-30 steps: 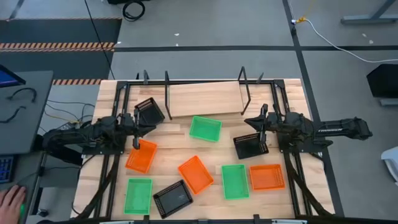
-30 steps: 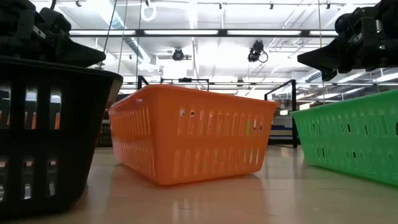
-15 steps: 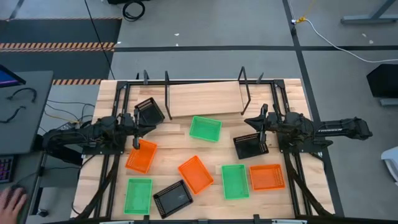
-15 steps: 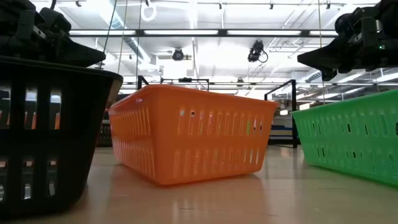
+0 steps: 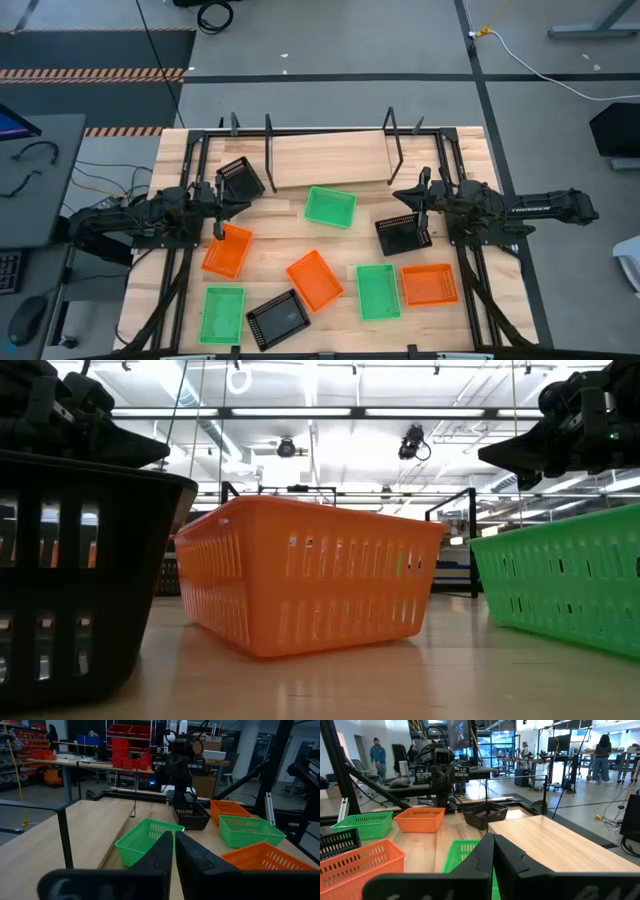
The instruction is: Stack baskets on shelf by color
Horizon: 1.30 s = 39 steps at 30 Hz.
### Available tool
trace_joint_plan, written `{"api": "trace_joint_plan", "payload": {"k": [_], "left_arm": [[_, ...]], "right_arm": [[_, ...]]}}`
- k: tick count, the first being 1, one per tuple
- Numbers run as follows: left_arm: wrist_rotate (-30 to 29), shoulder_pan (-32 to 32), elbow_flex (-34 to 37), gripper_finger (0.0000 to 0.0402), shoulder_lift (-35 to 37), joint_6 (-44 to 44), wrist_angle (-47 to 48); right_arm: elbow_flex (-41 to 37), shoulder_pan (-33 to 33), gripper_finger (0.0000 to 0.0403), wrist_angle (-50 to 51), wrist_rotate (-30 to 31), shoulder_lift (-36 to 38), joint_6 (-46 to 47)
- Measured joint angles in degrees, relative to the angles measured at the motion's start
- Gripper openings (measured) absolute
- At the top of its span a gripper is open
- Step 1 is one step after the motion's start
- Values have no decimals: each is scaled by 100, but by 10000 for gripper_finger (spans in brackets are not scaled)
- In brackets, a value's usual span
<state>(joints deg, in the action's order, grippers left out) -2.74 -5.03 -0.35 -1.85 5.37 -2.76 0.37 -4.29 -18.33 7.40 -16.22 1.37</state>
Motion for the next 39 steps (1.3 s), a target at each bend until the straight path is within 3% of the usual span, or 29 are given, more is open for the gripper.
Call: {"api": "trace_joint_plan", "payload": {"k": [32, 39], "left_arm": [[-1, 0, 0, 31, 0, 1, -1], [-1, -1, -2, 25, 0, 467, -39]], "right_arm": [[1, 0, 13, 0, 1, 0, 0], [-1, 1, 13, -2, 0, 1, 0]]}}
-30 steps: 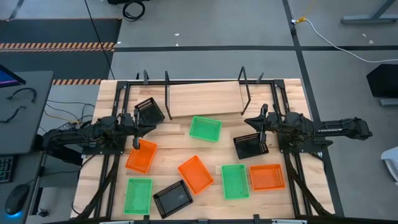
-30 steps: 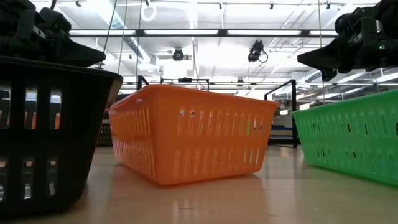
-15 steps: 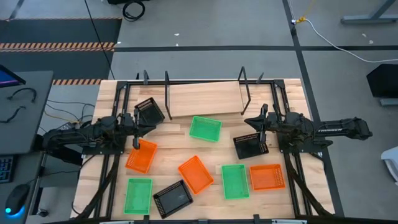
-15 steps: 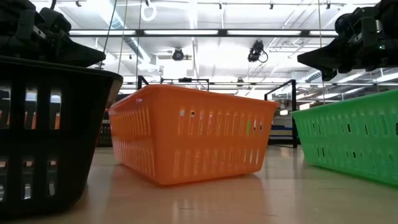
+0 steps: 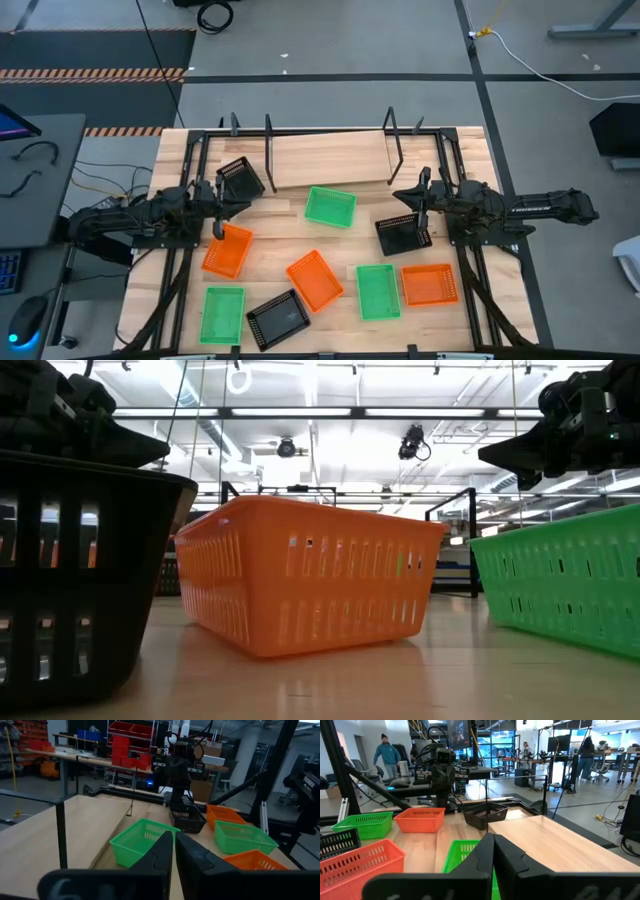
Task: Stack baskets on shelf by color
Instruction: Adjust the shelf
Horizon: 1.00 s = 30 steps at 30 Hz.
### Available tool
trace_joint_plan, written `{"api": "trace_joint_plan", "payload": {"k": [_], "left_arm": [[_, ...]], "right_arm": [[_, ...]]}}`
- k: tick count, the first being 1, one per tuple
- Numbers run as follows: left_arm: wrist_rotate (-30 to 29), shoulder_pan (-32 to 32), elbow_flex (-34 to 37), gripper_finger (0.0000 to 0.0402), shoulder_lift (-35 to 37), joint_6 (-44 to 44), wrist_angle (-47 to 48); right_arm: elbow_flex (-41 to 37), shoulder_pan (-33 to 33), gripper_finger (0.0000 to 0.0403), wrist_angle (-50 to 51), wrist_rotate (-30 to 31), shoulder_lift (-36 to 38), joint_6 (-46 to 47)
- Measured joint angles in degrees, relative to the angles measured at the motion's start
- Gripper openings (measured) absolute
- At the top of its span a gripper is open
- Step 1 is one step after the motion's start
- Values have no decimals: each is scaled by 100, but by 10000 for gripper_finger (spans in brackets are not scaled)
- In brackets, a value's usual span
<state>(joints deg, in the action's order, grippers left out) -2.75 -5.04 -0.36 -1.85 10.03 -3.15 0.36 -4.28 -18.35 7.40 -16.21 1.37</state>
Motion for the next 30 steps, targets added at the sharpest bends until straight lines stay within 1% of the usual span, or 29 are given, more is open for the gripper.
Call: {"api": "trace_joint_plan", "payload": {"k": [3, 9, 13, 17, 19, 23, 27, 30], "left_arm": [[0, 1, 1, 28, 0, -16, -1], [-6, 1, 1, 36, 0, -44, -44], [-5, 9, 1, 42, -2, -37, -459], [313, 93, 2, 60, -126, 12, -603], [241, 149, 2, 74, -305, 117, -606], [-341, 253, 2, 115, -879, 130, -631], [-793, 269, -91, 176, -1563, 20, -877], [-861, 267, -415, 218, -2087, -176, -1109]], "right_arm": [[2, -2, 13, 0, 0, 0, 25], [1, -2, 13, -44, 0, -1, 465], [2, -4, 13, -224, 94, 1, 196], [1, -6, 13, -301, 247, 1, -58], [0, -6, 13, -307, 245, 0, -98], [0, -4, 13, -350, 211, -1, 31], [2, 20, 21, -351, 161, -2, 198], [2, 20, 29, -351, 195, 1, 341]]}}
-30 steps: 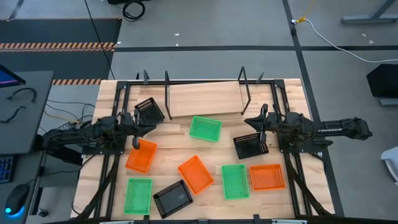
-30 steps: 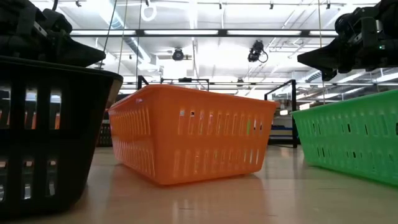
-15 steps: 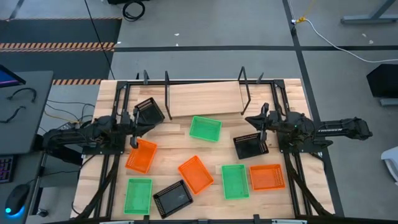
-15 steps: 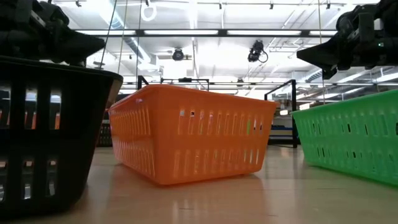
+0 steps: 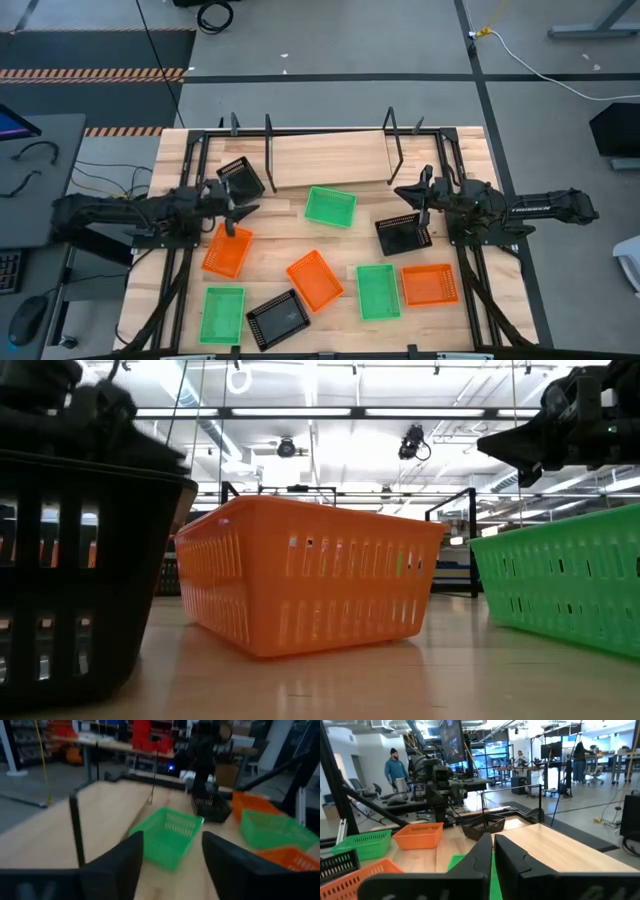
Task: Stack baskets on shelf by color
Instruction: Adjust the shelf
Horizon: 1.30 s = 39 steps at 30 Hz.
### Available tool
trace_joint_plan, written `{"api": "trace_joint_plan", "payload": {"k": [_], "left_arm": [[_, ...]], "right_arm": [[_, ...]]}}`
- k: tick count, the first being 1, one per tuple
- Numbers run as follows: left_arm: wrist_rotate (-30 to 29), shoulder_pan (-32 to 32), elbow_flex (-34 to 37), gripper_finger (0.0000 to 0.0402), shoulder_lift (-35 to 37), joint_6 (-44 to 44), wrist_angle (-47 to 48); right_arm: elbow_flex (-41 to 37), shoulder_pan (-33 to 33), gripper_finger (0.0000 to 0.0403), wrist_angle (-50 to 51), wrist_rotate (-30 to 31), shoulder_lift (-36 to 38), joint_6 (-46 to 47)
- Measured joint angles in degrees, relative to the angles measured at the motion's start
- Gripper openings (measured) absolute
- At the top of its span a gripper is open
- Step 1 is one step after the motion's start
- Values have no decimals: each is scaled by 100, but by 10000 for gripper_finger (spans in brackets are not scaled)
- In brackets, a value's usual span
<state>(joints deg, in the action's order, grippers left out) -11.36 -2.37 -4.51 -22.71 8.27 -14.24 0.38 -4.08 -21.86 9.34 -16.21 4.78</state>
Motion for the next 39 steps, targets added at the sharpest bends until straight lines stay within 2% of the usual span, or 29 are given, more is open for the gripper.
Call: {"api": "trace_joint_plan", "payload": {"k": [3, 7, 12, 20, 24, 29, 39], "left_arm": [[-4, 0, -182, 244, -585, -44, -419], [15, -2, -262, 253, -1446, -61, -1221], [-217, -95, -309, 234, -2673, -171, -1728], [-236, -727, -1142, 202, -4153, -704, -1823], [-155, -1174, -1351, 188, -4493, -706, -1433], [301, -1725, -1354, 162, -4718, -443, -1592], [546, -2203, -1354, 112, -4741, -457, -1880]], "right_arm": [[0, 0, 34, 1, -22, 0, -6], [0, 0, 38, 3, -20, 0, -218], [0, -7, 39, 3, 2, -2, -476], [0, -17, 39, -36, 4, 0, -783], [0, -17, 39, -40, 4, 0, -797], [0, -17, 39, -40, 6, -1, -798], [-2, -17, 39, -40, 22, 0, -825]]}}
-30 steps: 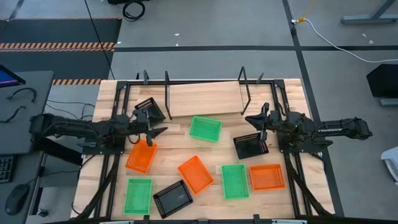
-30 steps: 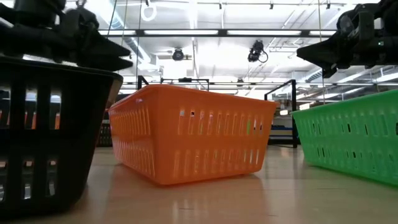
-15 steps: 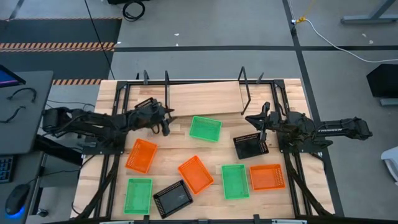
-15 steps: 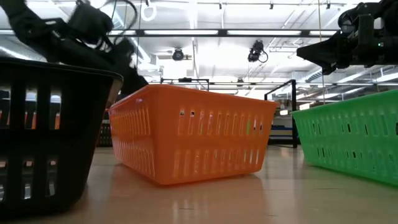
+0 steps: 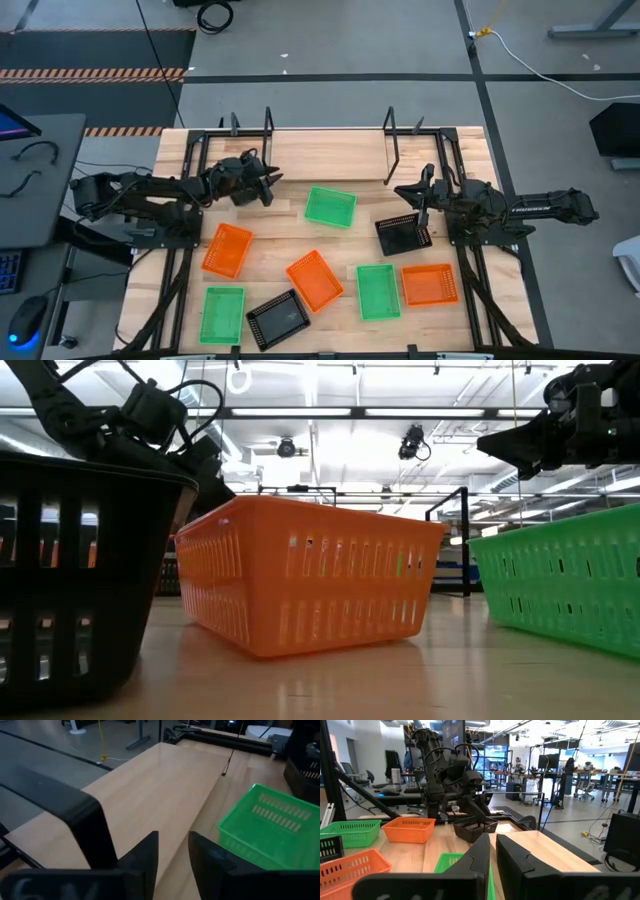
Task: Stack baskets on shelf by color
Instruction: Adjust the shelf, then put the top green bin on the shelf
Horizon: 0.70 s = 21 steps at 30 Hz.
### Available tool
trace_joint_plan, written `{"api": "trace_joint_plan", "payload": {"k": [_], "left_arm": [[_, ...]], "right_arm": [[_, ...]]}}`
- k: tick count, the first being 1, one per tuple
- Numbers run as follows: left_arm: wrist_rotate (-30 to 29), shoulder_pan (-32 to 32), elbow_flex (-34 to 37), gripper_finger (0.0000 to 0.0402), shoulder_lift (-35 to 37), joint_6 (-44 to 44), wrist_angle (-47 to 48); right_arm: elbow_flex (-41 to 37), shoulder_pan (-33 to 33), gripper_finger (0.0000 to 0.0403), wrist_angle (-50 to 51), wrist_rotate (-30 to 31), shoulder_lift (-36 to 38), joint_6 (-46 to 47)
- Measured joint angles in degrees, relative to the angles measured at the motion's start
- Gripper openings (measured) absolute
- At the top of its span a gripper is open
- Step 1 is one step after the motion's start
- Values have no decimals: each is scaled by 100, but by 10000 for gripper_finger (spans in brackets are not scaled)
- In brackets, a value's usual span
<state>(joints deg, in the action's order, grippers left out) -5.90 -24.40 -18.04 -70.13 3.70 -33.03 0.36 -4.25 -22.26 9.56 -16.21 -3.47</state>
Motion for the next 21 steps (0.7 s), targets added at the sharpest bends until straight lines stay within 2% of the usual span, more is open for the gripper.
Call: {"api": "trace_joint_plan", "payload": {"k": [3, 6, 9, 16, 19, 21], "left_arm": [[9, -45, 0, 105, 0, -3, -8], [290, -33, 0, 103, 0, 182, -81], [507, 145, 0, 103, 0, 318, -449], [594, 657, -2, 103, 0, 319, -1175], [609, 890, -2, 103, 0, 309, -1491], [621, 1016, -2, 103, 0, 268, -1858]], "right_arm": [[1, 0, 39, 0, 6, 0, -107], [2, 0, 39, 0, 96, 0, -114], [2, 0, 39, 0, 105, 0, -129], [2, 0, 39, -21, 108, -1, -137], [109, -2, 40, 151, -154, -6, -134], [447, -4, 47, 668, -383, -113, -215]]}}
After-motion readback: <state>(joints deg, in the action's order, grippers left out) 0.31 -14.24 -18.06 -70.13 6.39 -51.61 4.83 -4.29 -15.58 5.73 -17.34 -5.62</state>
